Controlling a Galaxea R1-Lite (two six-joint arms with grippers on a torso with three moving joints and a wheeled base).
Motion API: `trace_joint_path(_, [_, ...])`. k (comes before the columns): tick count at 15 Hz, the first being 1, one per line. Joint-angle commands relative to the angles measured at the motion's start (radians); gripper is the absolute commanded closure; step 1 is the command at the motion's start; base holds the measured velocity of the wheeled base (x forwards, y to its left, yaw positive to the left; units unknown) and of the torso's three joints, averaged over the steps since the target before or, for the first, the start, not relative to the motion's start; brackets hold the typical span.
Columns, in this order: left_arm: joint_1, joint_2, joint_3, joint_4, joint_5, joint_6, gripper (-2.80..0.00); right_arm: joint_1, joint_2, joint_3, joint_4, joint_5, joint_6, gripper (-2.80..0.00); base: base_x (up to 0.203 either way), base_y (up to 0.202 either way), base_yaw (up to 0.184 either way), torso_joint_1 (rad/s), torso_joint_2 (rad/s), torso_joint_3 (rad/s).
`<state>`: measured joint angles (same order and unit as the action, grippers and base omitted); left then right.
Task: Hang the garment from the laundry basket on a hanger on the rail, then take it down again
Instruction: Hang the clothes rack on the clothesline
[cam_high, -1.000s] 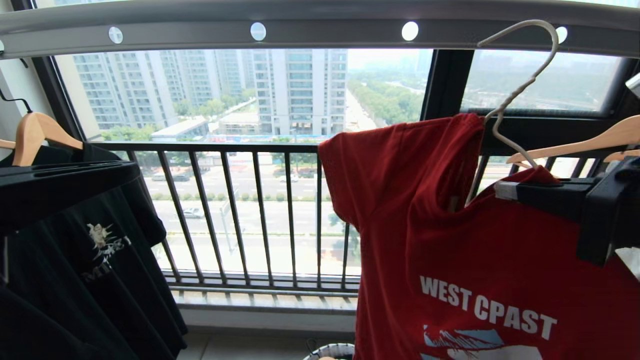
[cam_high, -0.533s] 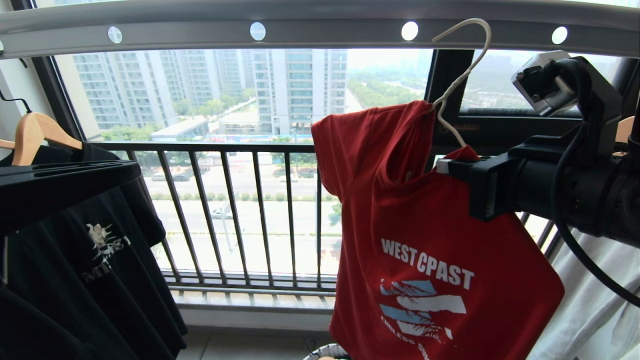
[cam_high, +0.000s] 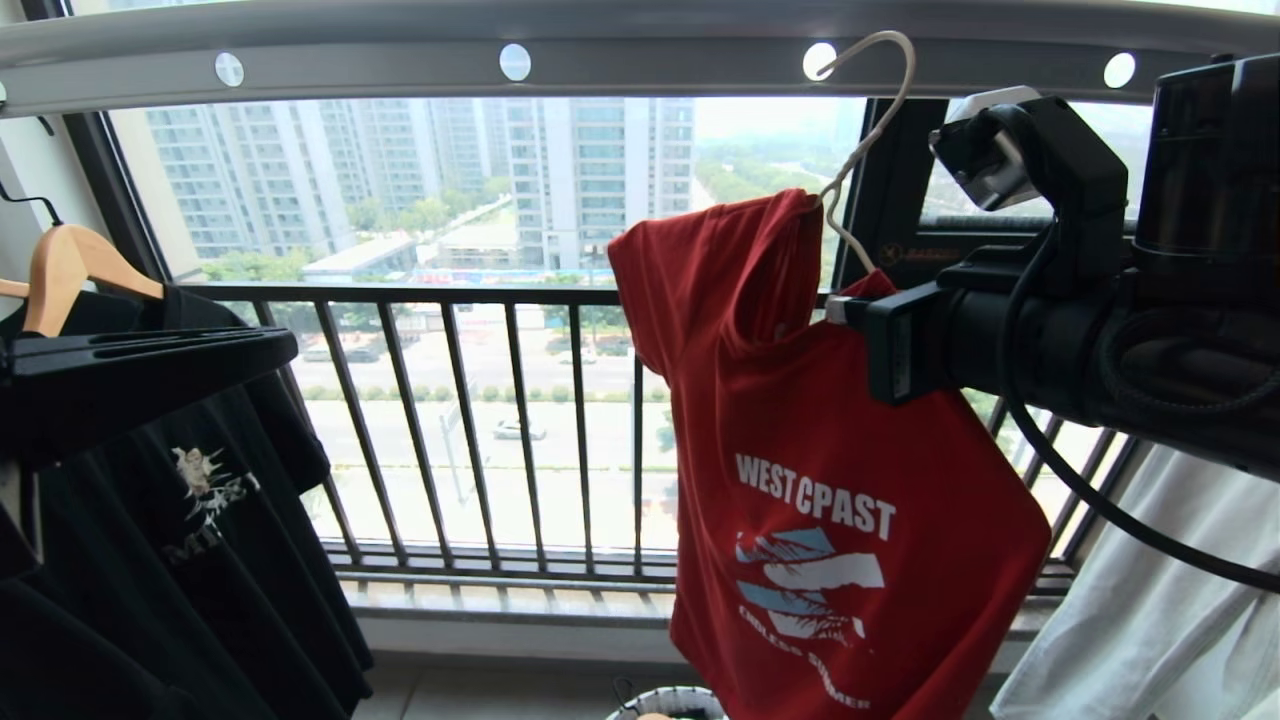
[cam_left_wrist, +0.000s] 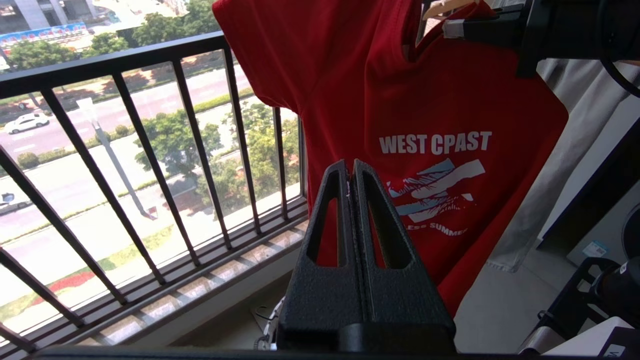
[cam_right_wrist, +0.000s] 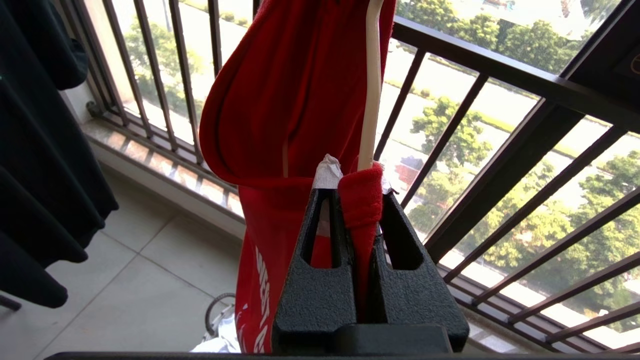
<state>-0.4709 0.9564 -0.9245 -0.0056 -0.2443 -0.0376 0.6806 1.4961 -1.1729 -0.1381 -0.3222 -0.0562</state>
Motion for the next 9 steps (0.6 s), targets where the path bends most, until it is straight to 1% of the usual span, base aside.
trace_joint_path(1, [0.000,0.002,-0.001,-0.001,-0.001,-0.001,0.00,0.000,0.027,-0.023,-0.005,-0.006,-0.016,0.00,0.000,0.000,0.000,0.000,0.00,0.000])
trace_joint_path(4, [0.000,0.002,-0.001,-0.001,-0.001,-0.001,0.00,-0.007,0.036,-0.048,-0.004,-0.012,-0.017,0.00,0.000,0.000,0.000,0.000,0.00,0.000])
trace_joint_path(9, [0.000,-0.004,-0.001,-0.001,-0.001,-0.001,0.00,-0.049,0.039,-0.061,0.002,-0.012,-0.017,0.00,0.000,0.000,0.000,0.000,0.00,0.000])
